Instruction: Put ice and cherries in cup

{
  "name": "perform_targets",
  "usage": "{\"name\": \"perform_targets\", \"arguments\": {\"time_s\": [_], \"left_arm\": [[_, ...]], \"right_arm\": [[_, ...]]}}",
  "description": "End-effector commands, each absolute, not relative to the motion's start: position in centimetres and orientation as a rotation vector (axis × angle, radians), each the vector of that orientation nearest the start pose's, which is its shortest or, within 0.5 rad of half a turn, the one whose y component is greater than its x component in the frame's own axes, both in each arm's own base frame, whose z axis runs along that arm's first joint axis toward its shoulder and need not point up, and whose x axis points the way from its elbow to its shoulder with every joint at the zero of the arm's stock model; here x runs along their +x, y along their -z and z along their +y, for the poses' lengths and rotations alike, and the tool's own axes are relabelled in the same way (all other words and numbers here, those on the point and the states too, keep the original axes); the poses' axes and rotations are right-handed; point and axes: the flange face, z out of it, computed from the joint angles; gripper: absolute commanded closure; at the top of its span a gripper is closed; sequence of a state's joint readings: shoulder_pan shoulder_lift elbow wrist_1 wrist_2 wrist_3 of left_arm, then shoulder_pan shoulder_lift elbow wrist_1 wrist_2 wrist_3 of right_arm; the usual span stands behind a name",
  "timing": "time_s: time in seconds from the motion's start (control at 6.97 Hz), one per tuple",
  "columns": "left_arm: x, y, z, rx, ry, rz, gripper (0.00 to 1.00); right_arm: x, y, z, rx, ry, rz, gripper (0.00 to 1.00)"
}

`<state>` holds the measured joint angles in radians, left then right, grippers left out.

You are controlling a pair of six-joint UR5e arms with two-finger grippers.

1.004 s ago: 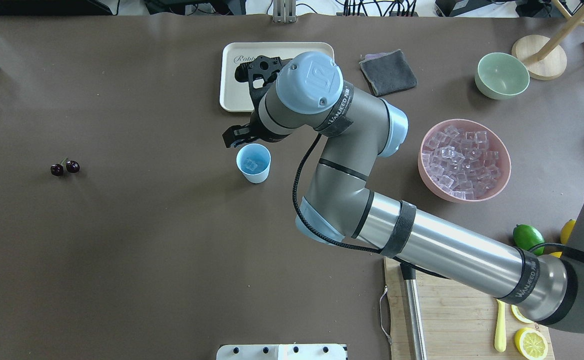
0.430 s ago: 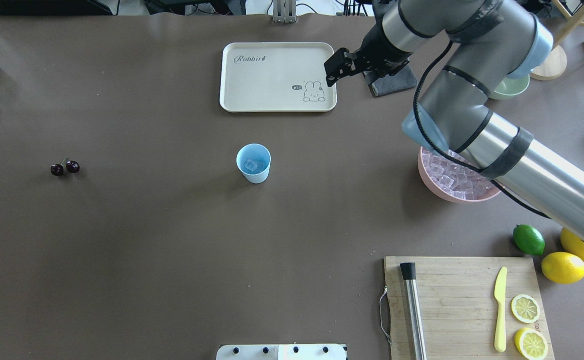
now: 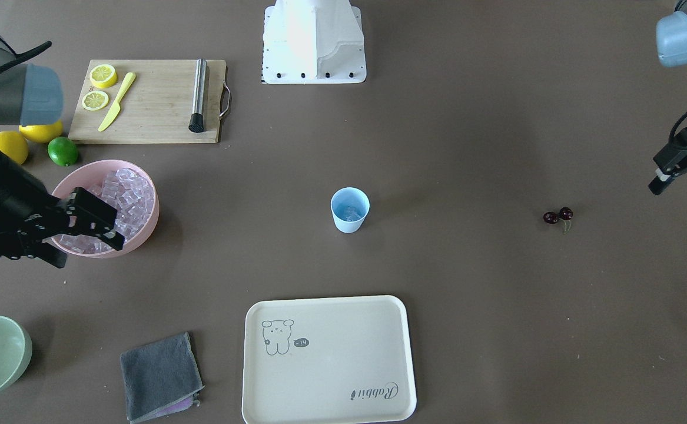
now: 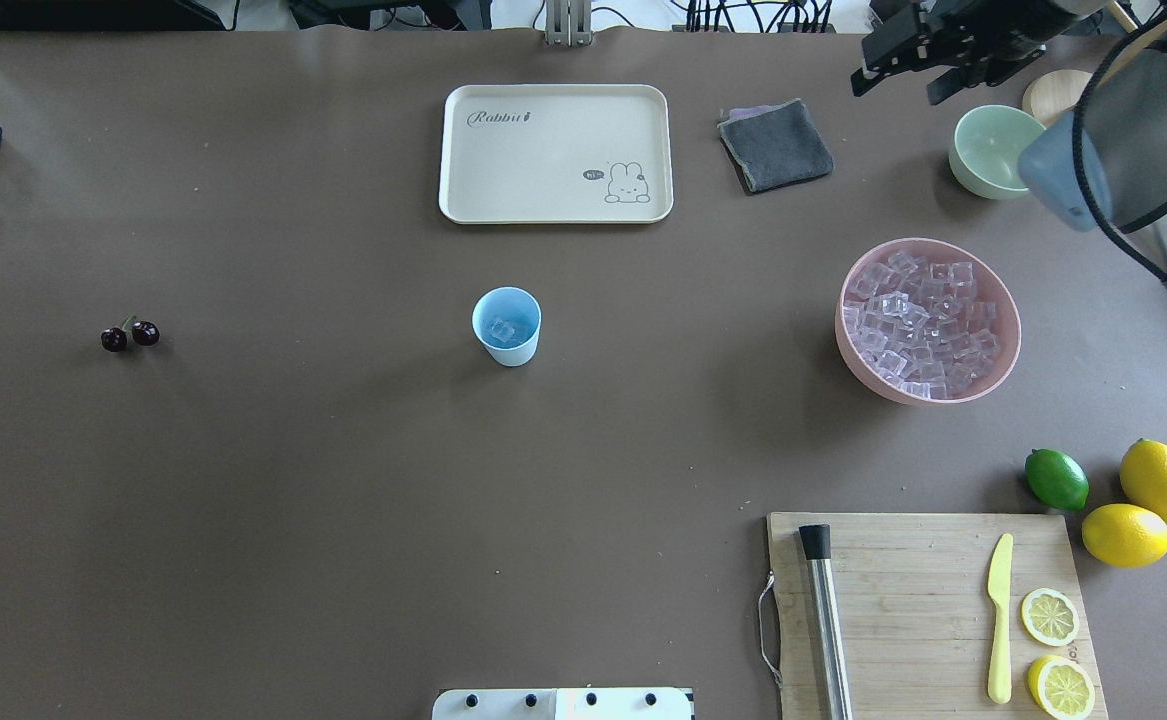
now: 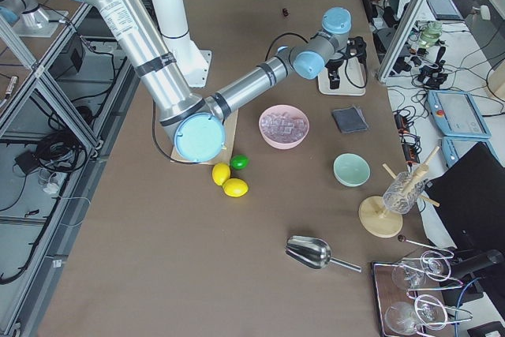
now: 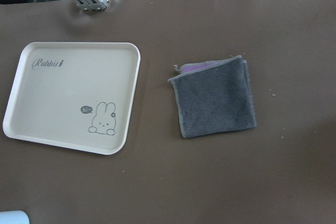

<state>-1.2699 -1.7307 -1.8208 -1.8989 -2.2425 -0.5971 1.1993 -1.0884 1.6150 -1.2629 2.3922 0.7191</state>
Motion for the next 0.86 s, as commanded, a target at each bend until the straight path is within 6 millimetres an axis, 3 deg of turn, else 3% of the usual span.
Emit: {"name": "perform_targets", "arguments": {"time_s": [0.0,0.29,0.43,0.57,0.72], "left_arm": [[12.4,-43.7,-55.0,0.325,-0.016,0.867,0.02],[13.6,-47.4,-55.6,0.331,-0.046,0.870,0.02],[13.9,-49.2,-55.2,0.319,-0.058,0.862,0.02],[14.8,-49.6,-54.8,0.325,-0.111,0.859,0.02],[16.8,-49.7,-54.3,0.316,-0.157,0.863,0.02]], "right_arm": [[-9.6,-38.6,-62.5,0.313,0.052,-1.000,0.00],[-6.3,-44.6,-60.5,0.323,0.112,-0.941,0.00],[-4.7,-46.3,-59.7,0.334,0.124,-0.923,0.00],[-4.3,-48.0,-57.9,0.328,0.132,-0.903,0.00],[-4.4,-48.3,-57.2,0.333,0.130,-0.878,0.00]]}}
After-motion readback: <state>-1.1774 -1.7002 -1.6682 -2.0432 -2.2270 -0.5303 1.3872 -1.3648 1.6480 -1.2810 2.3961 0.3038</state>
